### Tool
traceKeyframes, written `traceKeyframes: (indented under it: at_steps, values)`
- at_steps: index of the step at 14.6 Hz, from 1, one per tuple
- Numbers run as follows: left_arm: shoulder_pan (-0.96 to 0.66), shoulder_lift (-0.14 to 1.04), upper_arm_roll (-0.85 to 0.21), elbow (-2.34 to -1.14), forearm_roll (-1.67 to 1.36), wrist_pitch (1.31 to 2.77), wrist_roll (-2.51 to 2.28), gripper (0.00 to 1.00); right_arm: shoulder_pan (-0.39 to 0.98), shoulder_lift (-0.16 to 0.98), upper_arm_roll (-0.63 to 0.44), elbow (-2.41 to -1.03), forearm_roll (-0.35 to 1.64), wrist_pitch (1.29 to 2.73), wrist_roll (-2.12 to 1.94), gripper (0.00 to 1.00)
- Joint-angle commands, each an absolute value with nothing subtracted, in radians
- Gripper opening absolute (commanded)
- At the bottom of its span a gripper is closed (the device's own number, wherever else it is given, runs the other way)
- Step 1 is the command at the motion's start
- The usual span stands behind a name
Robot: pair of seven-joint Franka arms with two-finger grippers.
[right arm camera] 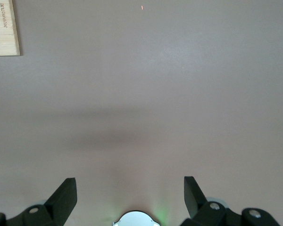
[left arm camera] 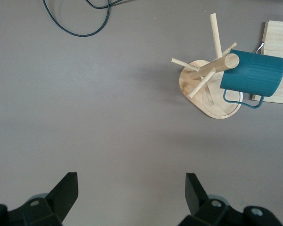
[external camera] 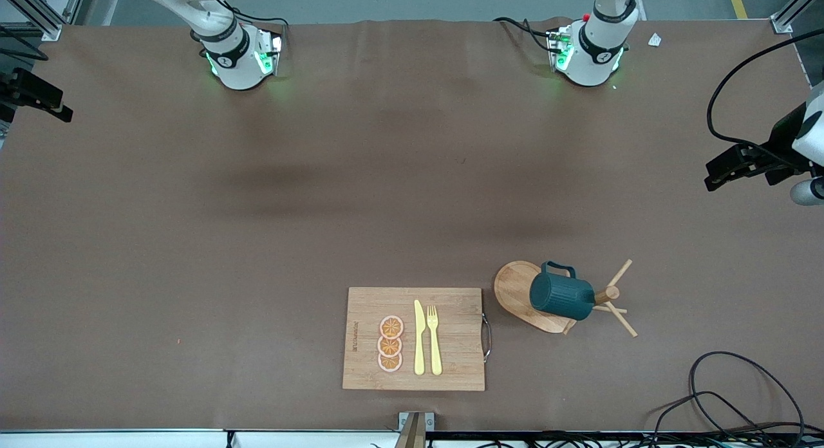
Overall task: Transfer cup from left to right arm and place
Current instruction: 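Reach the left gripper toward the teal mug on the wooden stand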
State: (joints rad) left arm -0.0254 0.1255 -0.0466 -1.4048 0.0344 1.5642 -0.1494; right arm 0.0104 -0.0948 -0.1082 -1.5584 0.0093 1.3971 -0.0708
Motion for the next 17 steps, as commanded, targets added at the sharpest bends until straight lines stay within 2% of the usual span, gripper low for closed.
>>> traceKeyframes:
  at_steps: [1,12,17]
  values:
    - [-0.028,0.121,-0.048,-1.407,0.038,1.551,-0.138,1.00,-0.002,-0.104,-0.103,-1.569,0.012,1.396,-0.086,1.00]
    - [-0.028,0.172,-0.055,-1.408,0.049,1.551,-0.164,1.00,-0.002,-0.103,-0.103,-1.566,0.012,1.396,-0.086,1.00]
    - [-0.044,0.238,-0.049,-1.399,-0.054,1.562,-0.628,0.99,-0.002,-0.103,-0.103,-1.566,0.012,1.394,-0.086,1.00]
